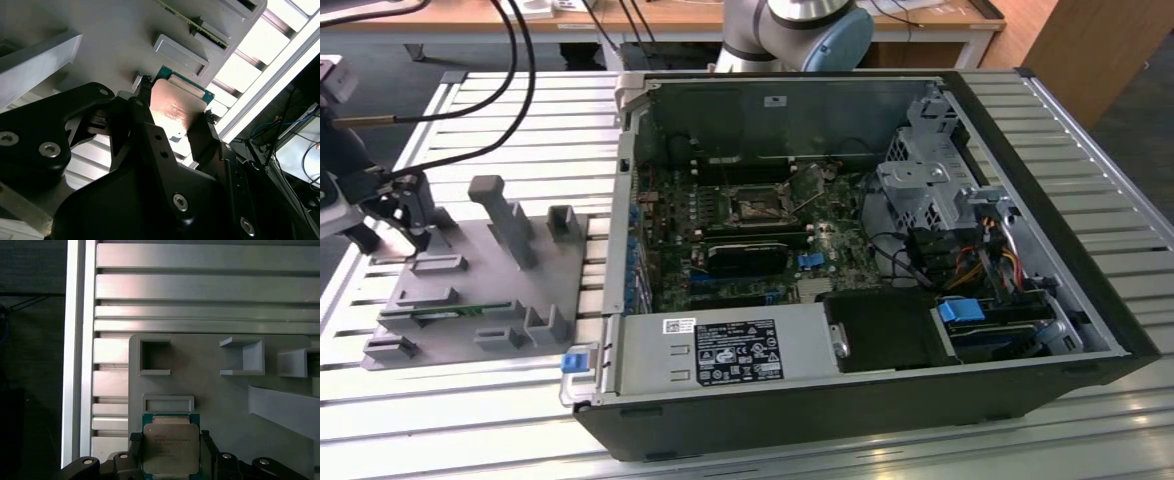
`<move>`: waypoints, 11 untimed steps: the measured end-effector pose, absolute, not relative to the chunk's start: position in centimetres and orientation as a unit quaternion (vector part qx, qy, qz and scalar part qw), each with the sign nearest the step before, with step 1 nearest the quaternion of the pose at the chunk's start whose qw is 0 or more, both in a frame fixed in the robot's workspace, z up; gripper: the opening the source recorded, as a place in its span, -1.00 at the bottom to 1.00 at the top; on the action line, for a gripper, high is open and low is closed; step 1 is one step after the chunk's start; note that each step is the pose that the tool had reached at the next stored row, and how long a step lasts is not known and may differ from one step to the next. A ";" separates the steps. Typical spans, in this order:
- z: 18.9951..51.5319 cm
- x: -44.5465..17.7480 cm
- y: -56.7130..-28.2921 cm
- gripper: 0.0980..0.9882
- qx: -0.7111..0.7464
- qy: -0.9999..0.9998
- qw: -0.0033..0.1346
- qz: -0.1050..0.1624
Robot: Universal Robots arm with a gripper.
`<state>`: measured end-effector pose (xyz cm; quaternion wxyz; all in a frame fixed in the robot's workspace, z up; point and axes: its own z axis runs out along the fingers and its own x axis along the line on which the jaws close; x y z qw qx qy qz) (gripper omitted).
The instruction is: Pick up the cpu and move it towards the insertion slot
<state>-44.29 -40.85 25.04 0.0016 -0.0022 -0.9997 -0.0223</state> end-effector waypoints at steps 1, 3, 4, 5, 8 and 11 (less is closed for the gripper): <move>25.1 -44.3 -40.9 0.00 -0.002 -1.000 0.002 -0.022; 25.1 -44.3 -40.9 0.00 -0.002 -1.000 0.002 -0.022; 25.1 -44.3 -40.8 0.00 -0.002 -1.000 0.002 -0.022; 25.1 -44.3 -40.8 0.00 -0.002 -1.000 0.001 -0.022; 25.2 -44.3 -40.9 0.00 -0.002 -1.000 0.002 -0.022; 25.3 -44.3 -40.9 0.00 -0.002 -1.000 0.002 -0.022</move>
